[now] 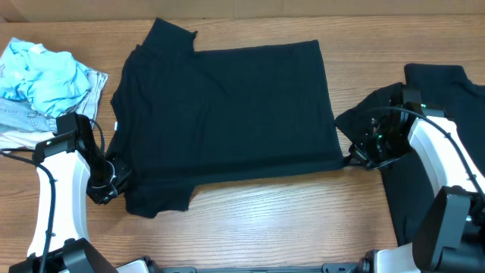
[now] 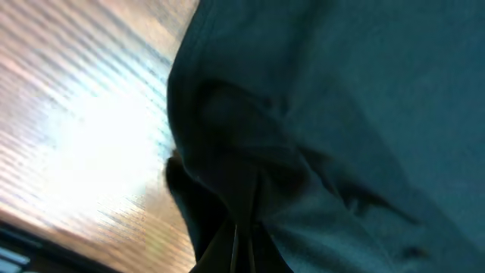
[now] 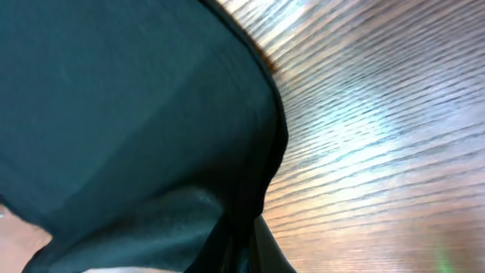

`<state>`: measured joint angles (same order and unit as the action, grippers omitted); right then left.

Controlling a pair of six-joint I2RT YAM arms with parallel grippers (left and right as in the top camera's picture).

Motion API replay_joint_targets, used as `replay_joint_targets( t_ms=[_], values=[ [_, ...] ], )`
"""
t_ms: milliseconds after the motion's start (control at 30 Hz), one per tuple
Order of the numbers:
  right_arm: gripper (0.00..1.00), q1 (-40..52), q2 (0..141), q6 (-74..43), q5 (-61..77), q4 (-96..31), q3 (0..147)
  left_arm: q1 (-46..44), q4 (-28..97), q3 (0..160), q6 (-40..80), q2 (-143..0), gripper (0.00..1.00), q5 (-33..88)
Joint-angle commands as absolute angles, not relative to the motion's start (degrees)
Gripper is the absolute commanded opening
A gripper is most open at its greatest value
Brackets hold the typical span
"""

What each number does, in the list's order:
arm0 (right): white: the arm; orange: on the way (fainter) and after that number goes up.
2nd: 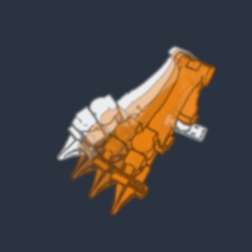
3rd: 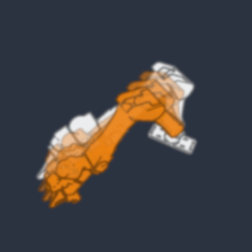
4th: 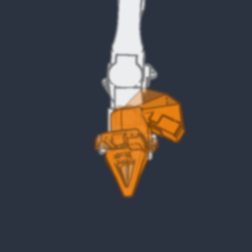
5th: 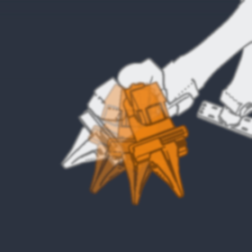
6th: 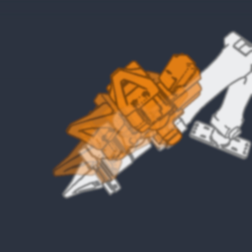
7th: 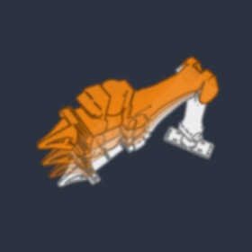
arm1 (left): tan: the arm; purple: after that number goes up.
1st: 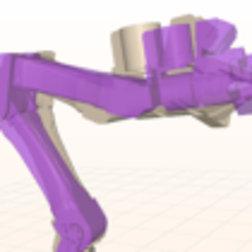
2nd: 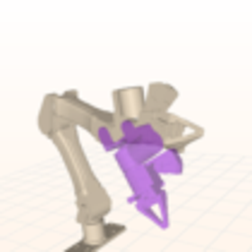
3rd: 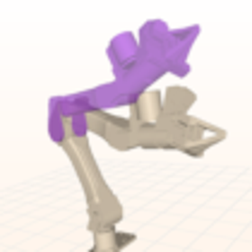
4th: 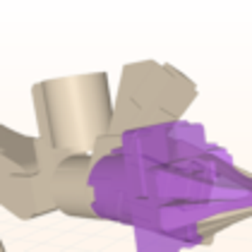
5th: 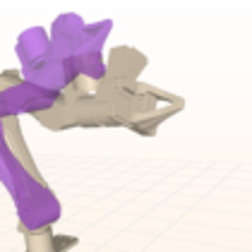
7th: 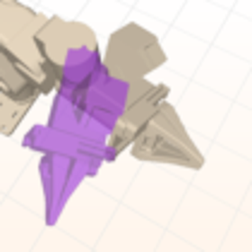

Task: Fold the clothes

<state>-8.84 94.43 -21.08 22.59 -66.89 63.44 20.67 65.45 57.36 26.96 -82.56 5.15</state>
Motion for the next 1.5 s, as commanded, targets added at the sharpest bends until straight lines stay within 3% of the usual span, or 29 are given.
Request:
replay_joint_targets(
  t_ms=[0, 733, 1067, 1200, 1467],
  values=[
    [0.04, -8.64, 93.23, -20.51, 24.71, -64.62, 64.4, 20.62, 62.54, 58.35, 26.09, -82.43, 0.04, 4.62],
    [0.04, -8.64, 93.34, -24.25, 24.08, -53.25, 64.36, 13.96, 42.15, 58.3, 17.52, -82.43, 0.04, 4.84],
    [0.06, -8.64, 93.34, -25.78, 24.1, -49.71, 64.36, 13.8, 39.33, 58.3, 17.3, -82.94, 0.04, 0.01],
    [0.11, -8.62, 93.34, -25.76, 24.12, -49.34, 64.36, 13.8, 39.22, 58.28, 17.32, -83.53, 0.04, 0.03],
    [0.04, -8.62, 93.43, -26.06, 24.1, -46.26, 64.36, 13.8, 37.56, 58.28, 17.32, -87.33, 0.04, 1.43]
  ],
)
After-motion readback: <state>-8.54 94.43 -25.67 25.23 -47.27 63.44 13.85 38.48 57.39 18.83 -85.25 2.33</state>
